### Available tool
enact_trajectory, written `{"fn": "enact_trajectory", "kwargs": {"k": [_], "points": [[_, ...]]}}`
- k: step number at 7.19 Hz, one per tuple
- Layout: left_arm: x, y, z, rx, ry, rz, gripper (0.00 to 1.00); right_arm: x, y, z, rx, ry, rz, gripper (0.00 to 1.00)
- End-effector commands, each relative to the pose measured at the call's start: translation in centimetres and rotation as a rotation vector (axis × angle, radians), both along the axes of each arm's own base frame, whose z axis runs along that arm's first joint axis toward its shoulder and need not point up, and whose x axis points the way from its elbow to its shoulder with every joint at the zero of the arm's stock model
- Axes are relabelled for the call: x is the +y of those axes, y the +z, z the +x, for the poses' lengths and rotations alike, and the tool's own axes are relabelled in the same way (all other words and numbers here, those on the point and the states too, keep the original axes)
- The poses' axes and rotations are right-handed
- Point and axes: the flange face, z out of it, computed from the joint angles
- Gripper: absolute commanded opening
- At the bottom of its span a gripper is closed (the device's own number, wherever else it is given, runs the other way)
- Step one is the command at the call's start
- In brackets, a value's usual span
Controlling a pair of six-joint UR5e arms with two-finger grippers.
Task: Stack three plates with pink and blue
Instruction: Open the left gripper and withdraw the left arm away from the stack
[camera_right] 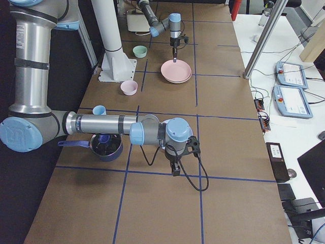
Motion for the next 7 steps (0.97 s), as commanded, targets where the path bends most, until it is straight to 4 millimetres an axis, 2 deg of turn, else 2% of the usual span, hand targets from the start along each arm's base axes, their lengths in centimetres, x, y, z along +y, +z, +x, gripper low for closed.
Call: {"fn": "enact_trajectory", "kwargs": {"k": [1, 2, 3, 4, 5, 6, 7], "points": [[-0.3, 1.4, -0.8, -0.02, 0.011, 0.018, 1.0, -0.8, -0.7, -0.3, -0.001, -0.005, 0.015, 1.0], [-2.3, 4.5, -4.3, -0.048, 0.046, 0.06, 1.0, -0.9, -0.8, -0.4, -0.001, -0.005, 0.016, 1.0], [-6.5, 7.7, -10.9, -0.057, 0.075, 0.096, 1.0, -1.0, -1.0, -0.4, -0.001, -0.005, 0.019, 1.0], [-9.0, 11.5, -16.7, -0.08, 0.117, 0.186, 1.0, -1.0, -1.1, -0.4, -0.001, -0.006, 0.024, 1.0], [-10.2, 17.4, -23.3, -0.14, 0.146, 0.249, 1.0, -1.0, -1.2, -0.4, -0.003, -0.006, 0.024, 1.0], [-11.9, 21.0, -30.5, -0.202, 0.17, 0.295, 1.0, -1.0, -1.1, -0.4, -0.001, -0.006, 0.024, 1.0], [-11.9, 23.3, -37.2, -0.282, 0.208, 0.322, 1.0, -1.1, -1.2, -0.4, -0.001, -0.006, 0.026, 1.0]]}}
